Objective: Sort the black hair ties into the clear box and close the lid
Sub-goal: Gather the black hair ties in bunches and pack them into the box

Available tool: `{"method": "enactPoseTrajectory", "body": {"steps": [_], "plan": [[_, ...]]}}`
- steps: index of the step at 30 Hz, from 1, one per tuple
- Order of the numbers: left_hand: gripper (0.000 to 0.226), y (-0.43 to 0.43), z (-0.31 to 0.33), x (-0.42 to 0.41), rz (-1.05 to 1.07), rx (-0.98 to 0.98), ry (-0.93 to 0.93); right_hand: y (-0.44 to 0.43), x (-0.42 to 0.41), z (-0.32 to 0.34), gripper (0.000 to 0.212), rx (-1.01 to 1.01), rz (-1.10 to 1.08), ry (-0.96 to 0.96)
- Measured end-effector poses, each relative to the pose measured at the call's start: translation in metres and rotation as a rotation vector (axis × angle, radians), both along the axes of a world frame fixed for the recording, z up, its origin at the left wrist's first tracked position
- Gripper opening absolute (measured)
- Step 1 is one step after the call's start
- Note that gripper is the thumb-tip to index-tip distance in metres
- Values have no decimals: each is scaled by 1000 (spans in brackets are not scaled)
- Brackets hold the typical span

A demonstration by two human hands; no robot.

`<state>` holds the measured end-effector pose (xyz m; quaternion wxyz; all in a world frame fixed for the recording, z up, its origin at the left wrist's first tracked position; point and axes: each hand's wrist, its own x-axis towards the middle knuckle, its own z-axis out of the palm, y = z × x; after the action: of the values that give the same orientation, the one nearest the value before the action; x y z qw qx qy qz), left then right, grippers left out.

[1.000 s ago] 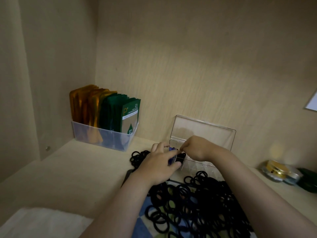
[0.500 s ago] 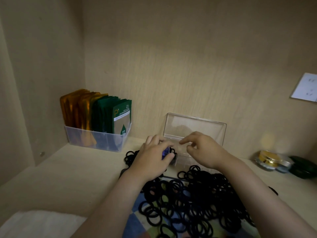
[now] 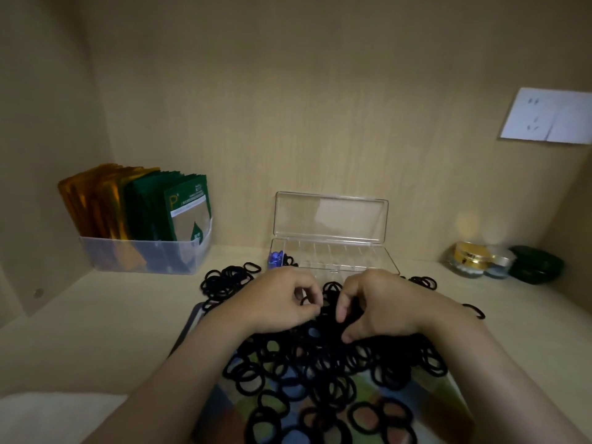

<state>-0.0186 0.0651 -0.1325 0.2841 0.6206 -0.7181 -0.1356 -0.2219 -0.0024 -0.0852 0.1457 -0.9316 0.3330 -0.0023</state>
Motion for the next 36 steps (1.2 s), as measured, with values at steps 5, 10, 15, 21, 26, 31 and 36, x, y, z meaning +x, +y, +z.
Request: {"method": "enactPoseTrajectory", "body": {"steps": [5, 10, 15, 21, 26, 31, 36], "plan": [[25, 2, -3, -5, -60, 154, -1, 0, 4, -11, 63, -31, 6, 112], [26, 4, -1, -2, -46, 202, 7, -9, 6, -21, 23, -92, 36, 6], [32, 4, 0, -3, 7, 127, 229, -13, 4, -23, 7, 236, -45, -452], [27, 3, 5, -10, 58, 74, 576, -6, 10, -26, 21, 586, -184, -741], [16, 1, 6, -10, 124, 80, 737, -5, 14, -27, 26, 760, -206, -826], [14, 0, 5, -3, 193, 124, 807, -6, 12, -27, 10, 767, -276, -844], [17, -3, 3, 2, 255, 102, 828, -4, 12, -22, 14, 667, -246, -818]]}}
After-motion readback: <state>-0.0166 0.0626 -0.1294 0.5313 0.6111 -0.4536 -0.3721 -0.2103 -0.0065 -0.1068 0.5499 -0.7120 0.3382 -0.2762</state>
